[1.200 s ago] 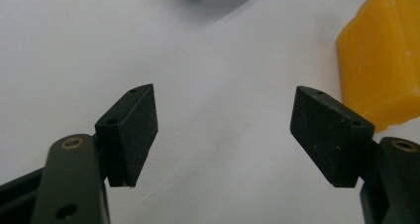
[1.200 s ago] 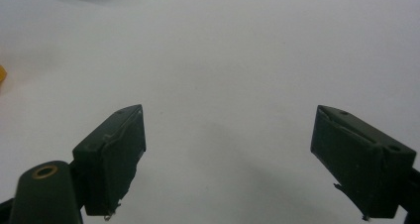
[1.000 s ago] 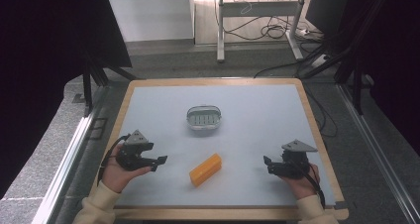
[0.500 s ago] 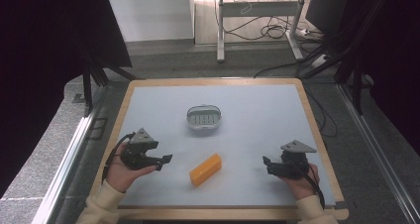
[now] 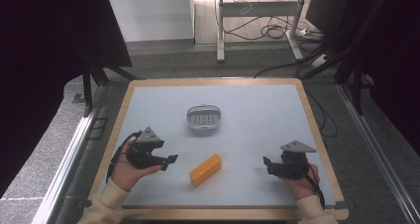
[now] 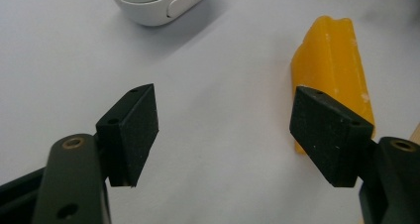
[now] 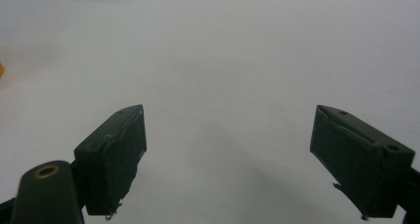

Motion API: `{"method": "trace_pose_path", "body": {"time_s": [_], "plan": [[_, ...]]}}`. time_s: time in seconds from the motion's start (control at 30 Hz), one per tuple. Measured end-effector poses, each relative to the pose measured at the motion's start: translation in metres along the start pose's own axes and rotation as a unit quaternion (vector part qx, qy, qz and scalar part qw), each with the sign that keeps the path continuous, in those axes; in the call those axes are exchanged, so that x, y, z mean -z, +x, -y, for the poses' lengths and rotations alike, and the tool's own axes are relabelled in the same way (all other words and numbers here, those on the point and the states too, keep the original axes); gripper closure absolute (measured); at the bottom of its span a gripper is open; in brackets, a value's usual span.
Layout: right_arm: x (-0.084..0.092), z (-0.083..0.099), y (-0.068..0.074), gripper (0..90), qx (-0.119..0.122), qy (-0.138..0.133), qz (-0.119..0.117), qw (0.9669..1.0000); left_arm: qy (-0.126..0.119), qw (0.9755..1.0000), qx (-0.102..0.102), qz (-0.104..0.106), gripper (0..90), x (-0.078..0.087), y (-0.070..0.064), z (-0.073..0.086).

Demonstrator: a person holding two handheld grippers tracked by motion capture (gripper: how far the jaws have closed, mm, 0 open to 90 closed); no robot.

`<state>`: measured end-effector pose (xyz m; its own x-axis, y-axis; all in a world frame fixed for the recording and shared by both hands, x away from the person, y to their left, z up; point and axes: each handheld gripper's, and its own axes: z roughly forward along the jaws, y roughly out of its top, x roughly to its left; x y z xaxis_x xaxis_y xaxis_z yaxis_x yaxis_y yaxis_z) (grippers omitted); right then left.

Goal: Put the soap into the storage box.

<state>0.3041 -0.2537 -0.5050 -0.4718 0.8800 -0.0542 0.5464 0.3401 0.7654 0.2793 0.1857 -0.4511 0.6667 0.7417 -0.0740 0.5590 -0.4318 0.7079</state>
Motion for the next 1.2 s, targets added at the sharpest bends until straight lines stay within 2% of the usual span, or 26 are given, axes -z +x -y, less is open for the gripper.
{"method": "trace_pose_path", "body": {"time_s": [0.5,0.97,1.2], "plan": [[0.0,0.0,0.0,14.6,0.0,0.003,0.0,1.0,0.013,0.9996,-0.024,0.013,26.0,-0.008,-0.014,-0.012],[-0.001,0.001,0.0,14.6,-0.002,0.005,0.0,1.0,0.017,0.9993,-0.028,0.02,26.0,-0.016,-0.023,-0.017],[-0.001,0.001,0.0,14.6,-0.001,0.006,-0.001,1.0,0.025,0.9986,-0.038,0.026,26.0,-0.024,-0.031,-0.02]]}}
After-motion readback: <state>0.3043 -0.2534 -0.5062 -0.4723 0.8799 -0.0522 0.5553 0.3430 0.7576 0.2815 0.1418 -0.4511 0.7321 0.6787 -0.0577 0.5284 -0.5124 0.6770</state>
